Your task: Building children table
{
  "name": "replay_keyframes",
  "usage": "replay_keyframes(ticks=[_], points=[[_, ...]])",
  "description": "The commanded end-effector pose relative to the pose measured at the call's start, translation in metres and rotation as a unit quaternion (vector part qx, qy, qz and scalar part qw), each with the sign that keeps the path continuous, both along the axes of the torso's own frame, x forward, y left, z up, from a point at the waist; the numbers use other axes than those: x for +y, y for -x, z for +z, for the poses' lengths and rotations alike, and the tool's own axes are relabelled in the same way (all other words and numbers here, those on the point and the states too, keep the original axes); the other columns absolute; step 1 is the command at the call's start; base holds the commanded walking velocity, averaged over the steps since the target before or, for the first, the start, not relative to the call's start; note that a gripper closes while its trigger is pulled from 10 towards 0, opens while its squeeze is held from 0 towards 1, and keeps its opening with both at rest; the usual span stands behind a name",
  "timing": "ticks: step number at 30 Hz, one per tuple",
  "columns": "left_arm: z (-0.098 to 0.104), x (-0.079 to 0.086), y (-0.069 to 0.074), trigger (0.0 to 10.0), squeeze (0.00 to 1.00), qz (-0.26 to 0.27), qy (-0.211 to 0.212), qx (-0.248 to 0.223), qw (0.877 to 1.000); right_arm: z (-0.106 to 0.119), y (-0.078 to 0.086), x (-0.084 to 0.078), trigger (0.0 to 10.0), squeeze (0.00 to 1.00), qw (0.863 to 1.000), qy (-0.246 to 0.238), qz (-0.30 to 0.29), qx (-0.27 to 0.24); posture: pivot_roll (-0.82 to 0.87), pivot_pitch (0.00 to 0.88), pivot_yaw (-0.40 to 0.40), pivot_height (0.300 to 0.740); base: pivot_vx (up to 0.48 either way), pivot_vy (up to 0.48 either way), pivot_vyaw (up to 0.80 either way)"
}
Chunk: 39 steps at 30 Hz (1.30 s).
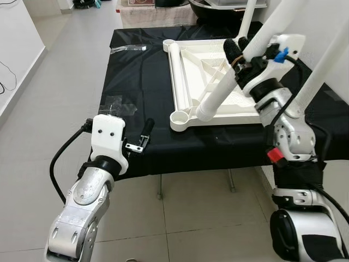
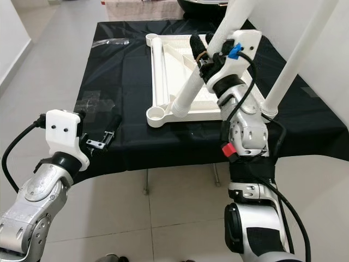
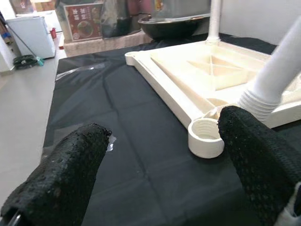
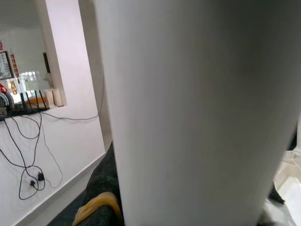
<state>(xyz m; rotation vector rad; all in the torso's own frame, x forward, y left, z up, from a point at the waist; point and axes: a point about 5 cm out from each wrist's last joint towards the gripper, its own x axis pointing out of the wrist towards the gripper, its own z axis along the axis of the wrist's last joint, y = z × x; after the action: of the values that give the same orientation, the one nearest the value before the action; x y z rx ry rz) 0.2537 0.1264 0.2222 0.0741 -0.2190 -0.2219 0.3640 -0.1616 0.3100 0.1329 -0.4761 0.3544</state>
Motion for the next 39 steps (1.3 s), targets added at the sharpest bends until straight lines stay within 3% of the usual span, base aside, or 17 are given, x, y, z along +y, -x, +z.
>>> replay_keyframes(ticks=[1,18,28,33,36,39], points=[[0.0,-0.002,0.002,10.0,0.0,0.003,-0.002,-0.005,1.0,0.002,0.002,0.002,10.0,0.0,1.0,-0.004,0.001,-0.012,0.11,0.105,-0.035,0.74,0.319,0.0,0.0],[-0.002,-0.008,-0.001,10.0,0.0,0.005,0.006,-0.006,1.0,0.014,0.0,0.006,10.0,0.0,0.999,-0.018,0.0,-0.031,0.1,0.101,-0.041,0.74,0.32,0.0,0.0],[-0.001,-0.01,-0.003,10.0,0.0,0.011,0.003,-0.01,1.0,0.045,-0.002,0.009,10.0,0.0,0.996,-0.061,0.012,-0.065,0.1,0.108,-0.055,0.74,0.06,0.0,0.0],[-0.002,-0.01,-0.003,10.0,0.0,0.015,0.003,-0.011,1.0,0.045,-0.006,0.015,10.0,0.0,0.997,-0.041,0.037,-0.049,0.1,0.111,-0.054,0.74,0.0,0.0,0.0],[-0.003,-0.013,-0.002,10.0,0.0,0.009,0.003,-0.007,1.0,0.036,-0.013,0.015,10.0,0.0,0.998,-0.029,0.054,-0.011,0.1,0.12,-0.054,0.74,0.0,0.0,0.0],[-0.007,-0.018,0.002,10.0,0.0,-0.001,0.002,0.004,1.0,0.028,-0.02,0.012,10.0,0.0,0.999,0.007,0.052,0.003,0.1,0.134,-0.055,0.74,0.0,0.0,0.0]])
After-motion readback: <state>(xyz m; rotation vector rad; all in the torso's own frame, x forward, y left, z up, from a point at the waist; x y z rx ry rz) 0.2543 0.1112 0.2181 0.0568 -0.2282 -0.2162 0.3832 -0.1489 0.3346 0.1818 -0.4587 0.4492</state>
